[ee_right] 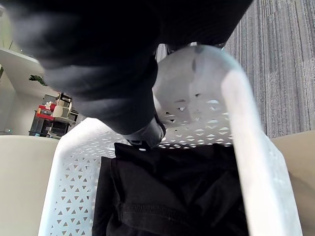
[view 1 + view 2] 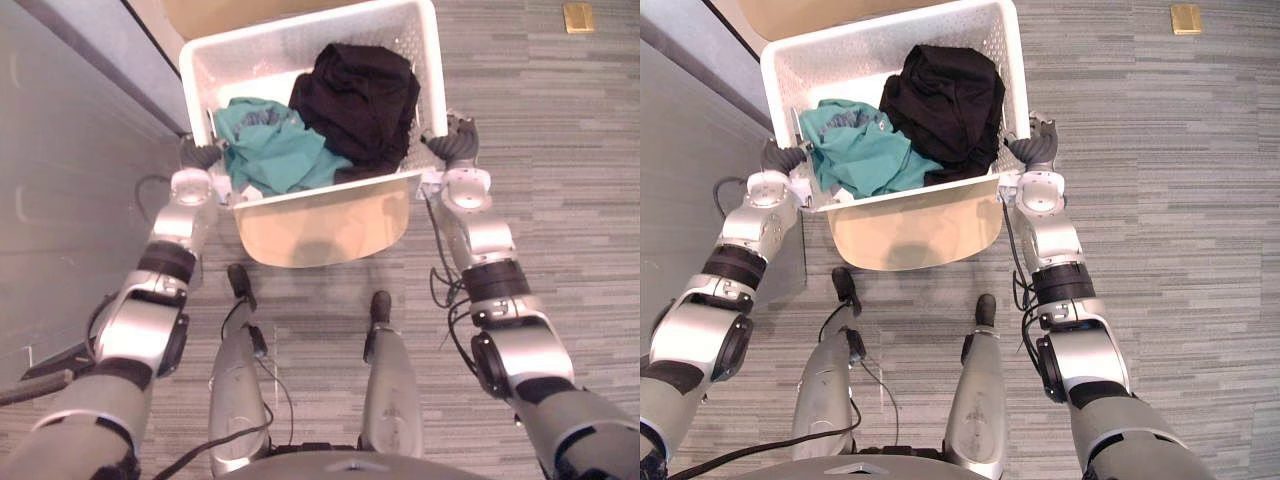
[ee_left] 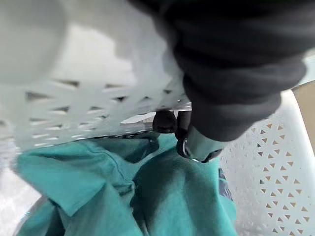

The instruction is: Pick up the laundry basket with both hands and put the clothes into the washing machine.

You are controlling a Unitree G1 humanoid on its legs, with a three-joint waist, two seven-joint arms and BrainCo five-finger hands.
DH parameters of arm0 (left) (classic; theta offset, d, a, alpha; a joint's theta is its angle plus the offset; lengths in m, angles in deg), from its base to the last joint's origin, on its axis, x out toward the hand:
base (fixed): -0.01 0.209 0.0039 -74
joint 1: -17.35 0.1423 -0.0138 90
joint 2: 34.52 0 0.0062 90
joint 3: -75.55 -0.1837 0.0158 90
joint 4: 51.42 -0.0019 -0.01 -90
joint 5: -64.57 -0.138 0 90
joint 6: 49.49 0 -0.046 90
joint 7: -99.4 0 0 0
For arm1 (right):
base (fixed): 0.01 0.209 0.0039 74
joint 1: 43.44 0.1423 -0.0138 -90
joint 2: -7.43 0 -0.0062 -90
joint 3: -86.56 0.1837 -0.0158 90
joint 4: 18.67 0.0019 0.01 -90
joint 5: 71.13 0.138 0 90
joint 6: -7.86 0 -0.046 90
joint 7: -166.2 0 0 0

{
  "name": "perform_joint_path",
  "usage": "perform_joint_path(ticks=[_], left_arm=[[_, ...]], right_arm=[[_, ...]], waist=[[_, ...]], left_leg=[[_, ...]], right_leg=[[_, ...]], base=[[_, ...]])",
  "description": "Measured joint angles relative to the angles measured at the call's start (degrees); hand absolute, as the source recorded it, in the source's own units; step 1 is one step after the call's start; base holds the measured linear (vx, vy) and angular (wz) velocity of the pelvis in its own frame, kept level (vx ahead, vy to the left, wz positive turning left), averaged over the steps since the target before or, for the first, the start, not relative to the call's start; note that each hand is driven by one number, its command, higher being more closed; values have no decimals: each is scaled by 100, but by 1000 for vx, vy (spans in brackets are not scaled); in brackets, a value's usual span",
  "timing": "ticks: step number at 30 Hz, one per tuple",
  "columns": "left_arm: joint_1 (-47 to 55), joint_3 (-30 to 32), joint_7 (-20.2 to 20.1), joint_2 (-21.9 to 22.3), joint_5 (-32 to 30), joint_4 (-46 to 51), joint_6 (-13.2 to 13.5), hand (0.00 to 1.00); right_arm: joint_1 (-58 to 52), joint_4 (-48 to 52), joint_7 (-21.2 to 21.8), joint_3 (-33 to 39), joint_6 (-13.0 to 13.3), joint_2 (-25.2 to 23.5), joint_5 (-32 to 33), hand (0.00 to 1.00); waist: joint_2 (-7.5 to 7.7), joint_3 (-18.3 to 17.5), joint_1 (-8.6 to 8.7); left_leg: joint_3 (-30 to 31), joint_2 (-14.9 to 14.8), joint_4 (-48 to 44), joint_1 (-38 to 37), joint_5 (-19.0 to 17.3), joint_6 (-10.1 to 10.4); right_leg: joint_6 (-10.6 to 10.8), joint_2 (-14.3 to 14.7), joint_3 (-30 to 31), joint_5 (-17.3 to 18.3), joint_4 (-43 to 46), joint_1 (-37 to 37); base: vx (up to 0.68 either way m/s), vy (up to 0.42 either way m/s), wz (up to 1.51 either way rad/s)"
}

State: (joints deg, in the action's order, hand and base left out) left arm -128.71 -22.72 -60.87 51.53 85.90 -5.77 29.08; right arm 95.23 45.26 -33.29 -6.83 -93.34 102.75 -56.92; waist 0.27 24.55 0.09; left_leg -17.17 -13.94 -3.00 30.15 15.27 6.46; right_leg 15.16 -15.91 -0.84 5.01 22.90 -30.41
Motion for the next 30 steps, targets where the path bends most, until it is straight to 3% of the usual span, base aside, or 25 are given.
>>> perform_joint_path(ticks=[6,7,13,20,30], left_arm=[[-478,3,117,-87,112,-244,-137,100],[-553,9,120,-99,113,-244,-139,0],[-989,122,292,-169,141,-243,-122,0],[-1220,265,345,-266,162,-178,-36,0],[-1012,382,334,-387,330,84,21,0]], right_arm=[[663,-580,-1,-63,-164,42,-6,100],[776,-650,0,-67,-174,99,-6,0],[1330,-917,43,-219,-209,182,-5,0],[1725,-1104,408,-580,-211,377,-7,0],[1741,-1071,598,-721,-213,518,-260,0]], waist=[[7,94,-12],[9,163,-18],[3,255,5],[8,282,2],[8,282,10]], left_leg=[[-22,-84,-6,330,63,19],[-16,-92,-27,331,65,18],[-388,-263,10,500,185,-18],[-404,-254,23,581,237,-29],[-425,-182,204,458,377,-76]], right_leg=[[-5,61,3,-3,132,-389],[-5,66,1,-3,161,-390],[-33,124,-9,-20,233,-595],[-40,130,3,-13,345,-748],[-40,104,-1,25,465,-763]], base=[[-10,-59,-3],[-11,-47,4],[-33,-60,1],[-8,-68,-1],[21,-69,2]])
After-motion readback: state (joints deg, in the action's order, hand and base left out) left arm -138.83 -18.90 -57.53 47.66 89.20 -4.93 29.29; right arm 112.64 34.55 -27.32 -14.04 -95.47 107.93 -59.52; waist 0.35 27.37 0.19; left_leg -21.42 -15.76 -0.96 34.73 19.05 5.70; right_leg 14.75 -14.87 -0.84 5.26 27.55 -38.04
